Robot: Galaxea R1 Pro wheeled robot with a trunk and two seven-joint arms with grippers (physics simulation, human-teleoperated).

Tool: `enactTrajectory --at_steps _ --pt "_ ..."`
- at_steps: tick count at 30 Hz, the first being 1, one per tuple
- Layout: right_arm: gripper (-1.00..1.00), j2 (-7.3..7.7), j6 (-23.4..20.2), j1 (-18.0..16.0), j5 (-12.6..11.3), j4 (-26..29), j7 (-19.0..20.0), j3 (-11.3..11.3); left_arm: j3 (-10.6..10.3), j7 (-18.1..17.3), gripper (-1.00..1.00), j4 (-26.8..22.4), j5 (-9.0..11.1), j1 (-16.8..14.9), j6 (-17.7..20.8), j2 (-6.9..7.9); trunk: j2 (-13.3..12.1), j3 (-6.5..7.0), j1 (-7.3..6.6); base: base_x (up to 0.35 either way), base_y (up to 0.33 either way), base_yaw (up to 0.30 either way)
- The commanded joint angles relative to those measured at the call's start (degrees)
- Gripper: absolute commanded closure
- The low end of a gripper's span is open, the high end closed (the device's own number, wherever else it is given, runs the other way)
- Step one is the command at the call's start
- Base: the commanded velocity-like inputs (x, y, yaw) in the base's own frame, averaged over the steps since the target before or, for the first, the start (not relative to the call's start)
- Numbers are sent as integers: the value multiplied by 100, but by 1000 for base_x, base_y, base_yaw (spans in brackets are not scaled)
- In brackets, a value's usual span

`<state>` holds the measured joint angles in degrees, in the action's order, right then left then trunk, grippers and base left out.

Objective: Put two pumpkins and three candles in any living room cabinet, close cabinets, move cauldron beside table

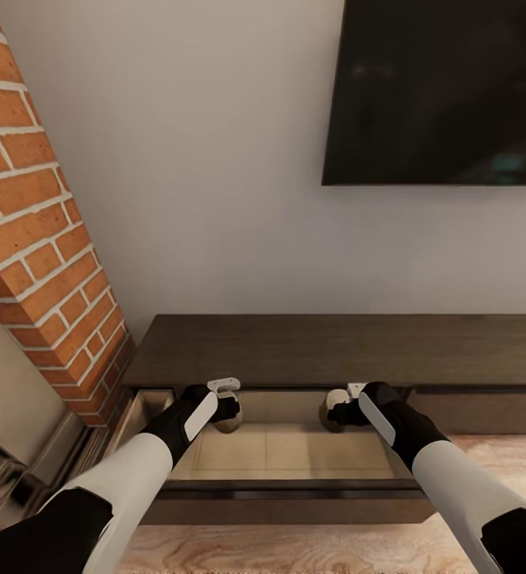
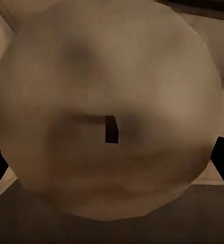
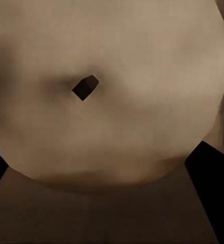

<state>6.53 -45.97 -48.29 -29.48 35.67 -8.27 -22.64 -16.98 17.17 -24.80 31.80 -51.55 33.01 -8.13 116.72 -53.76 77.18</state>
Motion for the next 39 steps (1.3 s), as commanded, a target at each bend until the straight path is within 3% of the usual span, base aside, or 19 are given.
enactTrajectory --at_steps 1,33,39 --pt "100 11 -15 -5 -58 10 -52 -39 -42 50 100 -3 60 -4 12 4 44 -32 22 0 0 0" --pt "100 7 -9 -5 -58 10 -52 -39 -42 49 100 10 55 -4 12 4 1328 -898 724 0 0 0" --pt "100 7 -9 -5 -58 10 -52 -39 -42 51 100 11 59 -3 12 6 1328 -909 724 0 0 0"
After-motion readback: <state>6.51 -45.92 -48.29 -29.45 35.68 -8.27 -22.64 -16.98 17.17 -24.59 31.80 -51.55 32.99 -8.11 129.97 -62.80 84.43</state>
